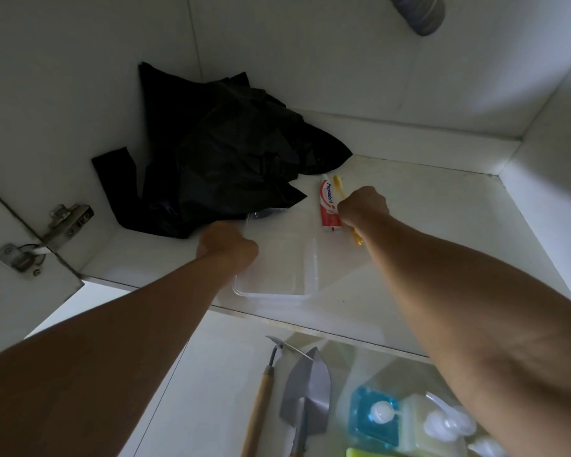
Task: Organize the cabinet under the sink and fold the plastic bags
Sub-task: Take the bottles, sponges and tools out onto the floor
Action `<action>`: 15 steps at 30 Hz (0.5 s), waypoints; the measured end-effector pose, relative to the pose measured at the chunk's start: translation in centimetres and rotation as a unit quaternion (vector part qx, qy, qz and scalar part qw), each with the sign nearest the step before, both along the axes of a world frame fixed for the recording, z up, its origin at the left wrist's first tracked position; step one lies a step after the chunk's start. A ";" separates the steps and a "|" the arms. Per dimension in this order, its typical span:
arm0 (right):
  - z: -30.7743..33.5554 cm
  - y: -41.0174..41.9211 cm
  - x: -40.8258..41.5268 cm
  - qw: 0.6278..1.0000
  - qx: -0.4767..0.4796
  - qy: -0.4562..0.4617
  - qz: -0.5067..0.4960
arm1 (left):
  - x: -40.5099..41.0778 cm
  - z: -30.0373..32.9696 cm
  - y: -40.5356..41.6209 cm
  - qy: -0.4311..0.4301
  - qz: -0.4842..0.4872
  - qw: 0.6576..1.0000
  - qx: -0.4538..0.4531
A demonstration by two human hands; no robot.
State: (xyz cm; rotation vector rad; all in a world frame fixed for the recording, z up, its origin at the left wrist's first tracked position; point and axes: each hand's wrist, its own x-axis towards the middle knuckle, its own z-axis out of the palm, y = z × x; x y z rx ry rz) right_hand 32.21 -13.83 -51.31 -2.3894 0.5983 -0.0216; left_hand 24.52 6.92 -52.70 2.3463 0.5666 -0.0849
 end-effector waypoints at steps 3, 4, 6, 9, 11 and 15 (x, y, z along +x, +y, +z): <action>-0.1 -0.1 -0.1 1.000 -0.008 0.002 0.019 | 0.0 0.0 -0.1 0.003 0.007 1.000 0.000; -0.2 -0.1 -0.1 1.000 -0.010 0.001 0.024 | 0.0 0.1 -0.1 0.000 0.009 1.000 0.004; -0.2 -0.1 0.0 0.999 -0.015 -0.002 0.032 | 0.0 0.3 -0.3 -0.017 0.008 0.999 0.037; -0.3 0.1 0.3 0.999 -0.010 -0.012 0.035 | -0.3 1.1 -1.1 -0.068 -0.014 0.990 0.126; -0.4 0.4 0.3 0.999 -0.008 -0.016 0.037 | -0.3 1.5 -1.7 -0.107 -0.030 0.982 0.151; -0.5 0.9 0.6 0.999 -0.007 -0.018 0.049 | -0.1 1.8 -2.9 -0.172 -0.060 0.963 0.198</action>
